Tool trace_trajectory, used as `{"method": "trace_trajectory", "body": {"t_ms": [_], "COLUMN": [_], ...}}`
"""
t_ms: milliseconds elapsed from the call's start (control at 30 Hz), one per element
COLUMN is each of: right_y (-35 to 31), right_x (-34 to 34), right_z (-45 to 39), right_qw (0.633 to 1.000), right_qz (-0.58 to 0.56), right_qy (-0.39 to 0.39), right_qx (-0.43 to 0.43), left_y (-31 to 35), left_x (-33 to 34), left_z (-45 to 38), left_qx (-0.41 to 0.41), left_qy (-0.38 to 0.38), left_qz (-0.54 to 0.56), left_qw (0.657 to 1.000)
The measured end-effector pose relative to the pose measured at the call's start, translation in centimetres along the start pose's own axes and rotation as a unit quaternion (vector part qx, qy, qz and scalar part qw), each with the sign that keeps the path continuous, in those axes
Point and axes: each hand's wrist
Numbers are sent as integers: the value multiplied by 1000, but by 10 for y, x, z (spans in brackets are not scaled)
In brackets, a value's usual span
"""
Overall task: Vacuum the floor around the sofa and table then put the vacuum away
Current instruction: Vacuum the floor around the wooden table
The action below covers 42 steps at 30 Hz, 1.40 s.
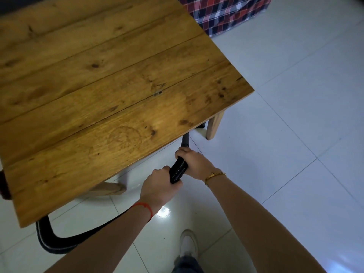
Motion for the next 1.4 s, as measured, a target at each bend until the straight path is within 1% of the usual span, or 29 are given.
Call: {"method": "trace_trajectory", "body": {"t_ms": [200, 333, 467, 700, 933, 1167, 1400], "right_y": [-38, -69, -105, -174, -232, -268, -278], "right_x": [30, 62, 110, 202, 271, 306, 308], "right_z": [28, 49, 75, 107, 126, 141, 145], "right_qw": [1000, 1000, 998, 995, 996, 995, 991], "right_qz": [-5, -19, -40, -65, -67, -83, -96], "right_qy": [2, 5, 24, 50, 47, 36, 54], "right_qx": [11, 23, 43, 48, 42, 48, 82], "left_y": [-35, -65, -108, -192, -263, -301, -302], "left_x": [2, 6, 13, 26, 32, 31, 21], "left_z": [41, 75, 116, 184, 242, 275, 280], "left_qx": [18, 31, 36, 44, 45, 49, 64], "left_qy": [-8, -6, -31, -52, -57, -62, -61], "left_qz": [-11, -22, -30, -64, -86, -106, -132], "left_qw": [1000, 999, 998, 996, 994, 991, 987]}}
Point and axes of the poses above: each hand's wrist, its own z-axis away from the middle knuckle, its own x-axis out of the palm, y = z × x, and after that the axes turned 12 degrees about -z, right-handed
